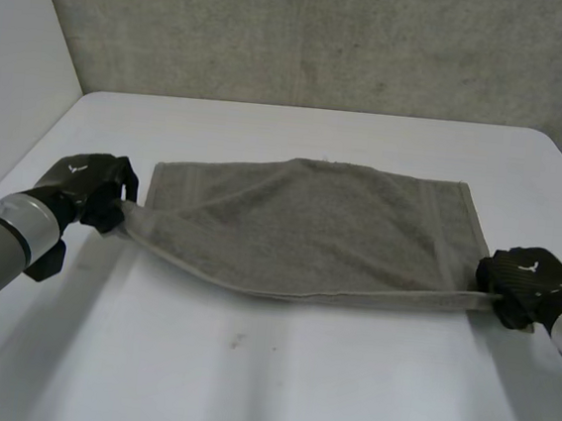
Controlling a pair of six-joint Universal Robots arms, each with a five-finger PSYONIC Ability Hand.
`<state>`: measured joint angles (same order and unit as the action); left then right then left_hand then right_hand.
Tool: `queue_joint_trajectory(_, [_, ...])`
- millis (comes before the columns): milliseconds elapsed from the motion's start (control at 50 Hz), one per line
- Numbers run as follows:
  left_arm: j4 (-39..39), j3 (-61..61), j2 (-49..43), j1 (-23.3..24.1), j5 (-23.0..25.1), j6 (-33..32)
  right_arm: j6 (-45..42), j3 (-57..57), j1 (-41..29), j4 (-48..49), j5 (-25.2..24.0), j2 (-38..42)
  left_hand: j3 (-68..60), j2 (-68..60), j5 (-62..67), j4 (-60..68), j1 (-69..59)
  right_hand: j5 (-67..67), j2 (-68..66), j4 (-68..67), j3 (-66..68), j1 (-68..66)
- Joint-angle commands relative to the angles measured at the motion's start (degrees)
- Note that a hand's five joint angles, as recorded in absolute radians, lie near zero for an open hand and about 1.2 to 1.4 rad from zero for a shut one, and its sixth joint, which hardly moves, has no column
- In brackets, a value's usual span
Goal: Fold the towel.
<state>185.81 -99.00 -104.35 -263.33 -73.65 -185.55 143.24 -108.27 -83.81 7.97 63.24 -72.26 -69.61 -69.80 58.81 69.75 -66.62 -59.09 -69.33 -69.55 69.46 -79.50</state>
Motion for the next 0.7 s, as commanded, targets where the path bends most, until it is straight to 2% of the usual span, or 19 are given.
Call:
queue_joint_trajectory(20, [-2.38,-3.74,1.87,0.1,0.09,-0.6,-3.67,4.3,3.83,-15.96,-1.19,-5.61,-10.39,-10.2,11.19,10.25,-13.38,-10.91,-10.67,-10.45,10.54,-0.5])
queue_joint_trajectory(60, [-3.61,-5.06,3.19,0.1,0.18,-1.04,-9.27,5.61,6.54,-23.83,-1.88,-8.15,-10.39,-10.2,11.19,10.25,-13.38,-10.91,-10.67,-10.45,10.54,-0.5])
queue_joint_trajectory(100, [-5.45,-6.73,4.94,0.1,0.18,-2.18,-12.34,5.96,7.69,-27.09,-2.24,-9.56,-10.39,-10.2,11.19,10.25,-13.38,-10.91,-10.67,-10.45,10.54,-0.5])
queue_joint_trajectory(180, [-10.97,-12.25,11.25,-0.07,0.62,-9.71,-21.49,6.93,10.06,-37.47,-2.33,-13.95,-10.39,-10.2,11.19,10.25,-13.38,-10.91,-10.67,-10.45,10.54,-0.5])
queue_joint_trajectory(200, [-10.99,-12.27,11.27,-0.07,0.62,-9.74,-21.52,6.93,10.07,-37.5,-2.33,-13.96,-10.39,-10.2,11.19,10.25,-13.38,-10.91,-10.67,-10.45,10.54,-0.5])
queue_joint_trajectory(240, [-14.05,-15.59,16.17,-0.34,0.7,-15.25,-24.24,7.46,10.77,-41.19,-2.42,-15.02,-10.39,-10.2,11.19,10.25,-13.38,-10.91,-10.67,-10.45,10.54,-0.5])
queue_joint_trajectory(260, [-14.07,-15.61,16.19,-0.34,0.71,-15.28,-26.33,7.81,11.38,-44.23,-2.76,-15.89,-10.39,-10.2,11.19,10.25,-13.38,-10.91,-10.67,-10.45,10.54,-0.5])
queue_joint_trajectory(300, [-15.38,-17.8,20.04,-0.34,0.79,-19.74,-28.01,8.86,12.09,-47.24,-3.55,-17.47,-10.39,-10.2,11.19,10.25,-13.38,-10.91,-10.67,-10.45,10.54,-0.5])
queue_joint_trajectory(440, [-15.12,-17.45,20.85,-0.6,1.23,-21.34,-25.03,10.98,11.83,-42.86,-7.25,-16.78,-10.39,-10.2,11.19,10.25,-13.38,-10.91,-10.67,-10.45,10.54,-0.5])
queue_joint_trajectory(500, [-13.36,-14.99,18.3,-0.51,1.76,-21.08,-20.83,12.11,11.57,-37.96,-7.52,-12.85,-10.39,-10.2,11.19,10.25,-13.38,-10.91,-10.67,-10.45,10.54,-0.5])
queue_joint_trajectory(540, [-10.21,-11.15,12.36,0.27,1.59,-20.47,-18.79,13.53,10.95,-35.21,-7.07,-10.01,-10.39,-10.2,11.19,10.25,-13.38,-10.91,-10.67,-10.45,10.54,-0.5])
queue_joint_trajectory(580, [-8.98,-8.78,9.45,0.54,1.5,-19.94,-14.77,17.63,6.4,-31.28,-5.68,-4.67,-10.39,-10.2,11.19,10.25,-13.38,-10.91,-10.67,-10.45,10.54,-0.5])
queue_joint_trajectory(600, [-8.97,-8.75,9.43,0.54,1.5,-19.94,-14.75,17.66,6.38,-31.26,-5.67,-4.65,-10.39,-10.2,11.19,10.25,-13.38,-10.91,-10.67,-10.45,10.54,-0.5])
queue_joint_trajectory(640, [-7.57,-3.59,3.31,0.63,1.5,-18.19,-12.9,20.03,3.83,-29.76,-4.09,-2.19,-10.39,-10.2,11.19,10.25,-13.38,-10.91,-10.67,-10.45,10.54,-0.5])
queue_joint_trajectory(680, [-7.39,-0.26,-0.12,0.72,1.41,-17.05,-10.19,25.19,-0.02,-27.31,0.2,3.24,-10.39,-10.2,11.19,10.25,-13.38,-10.91,-10.67,-10.45,10.54,-0.5])
queue_joint_trajectory(700, [-7.39,3.43,-3.55,1.07,1.32,-15.9,-10.18,25.22,-0.04,-27.3,0.22,3.26,-10.39,-10.2,11.19,10.25,-13.38,-10.91,-10.67,-10.45,10.54,-0.5])
